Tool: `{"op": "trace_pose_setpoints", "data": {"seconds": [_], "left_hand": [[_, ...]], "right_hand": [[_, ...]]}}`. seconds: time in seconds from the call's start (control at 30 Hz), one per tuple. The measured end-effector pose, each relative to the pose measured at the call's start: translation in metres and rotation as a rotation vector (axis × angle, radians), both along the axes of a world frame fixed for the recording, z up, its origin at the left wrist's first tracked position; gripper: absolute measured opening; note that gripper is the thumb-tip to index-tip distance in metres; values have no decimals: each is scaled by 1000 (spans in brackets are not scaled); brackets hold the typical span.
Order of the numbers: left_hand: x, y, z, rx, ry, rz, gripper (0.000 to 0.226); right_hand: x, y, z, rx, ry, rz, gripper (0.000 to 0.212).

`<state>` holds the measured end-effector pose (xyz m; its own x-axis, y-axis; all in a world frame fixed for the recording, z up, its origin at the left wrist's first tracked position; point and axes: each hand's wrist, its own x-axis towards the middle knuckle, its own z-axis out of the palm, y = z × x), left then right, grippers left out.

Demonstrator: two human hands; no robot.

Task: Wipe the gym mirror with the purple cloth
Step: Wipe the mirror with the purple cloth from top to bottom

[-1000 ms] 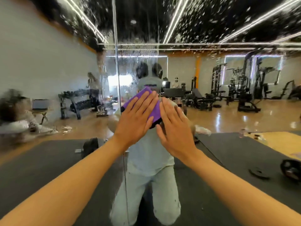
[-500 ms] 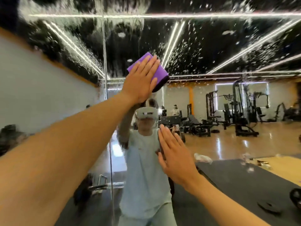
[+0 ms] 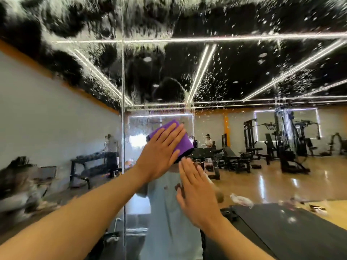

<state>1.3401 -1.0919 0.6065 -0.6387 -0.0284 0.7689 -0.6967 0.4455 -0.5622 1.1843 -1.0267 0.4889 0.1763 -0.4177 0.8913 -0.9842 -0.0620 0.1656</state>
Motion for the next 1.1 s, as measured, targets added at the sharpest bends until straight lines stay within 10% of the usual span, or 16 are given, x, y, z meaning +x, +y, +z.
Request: {"op": "trace_pose_setpoints", "data": {"seconds": [0.33, 1.1], "left_hand": [[0, -6, 52, 10, 184, 11, 61], [50, 3, -402, 326, 451, 79, 69]], "right_hand": [[5, 0, -10, 4, 15, 0, 82], [36, 7, -183, 237, 131, 46, 88]]}}
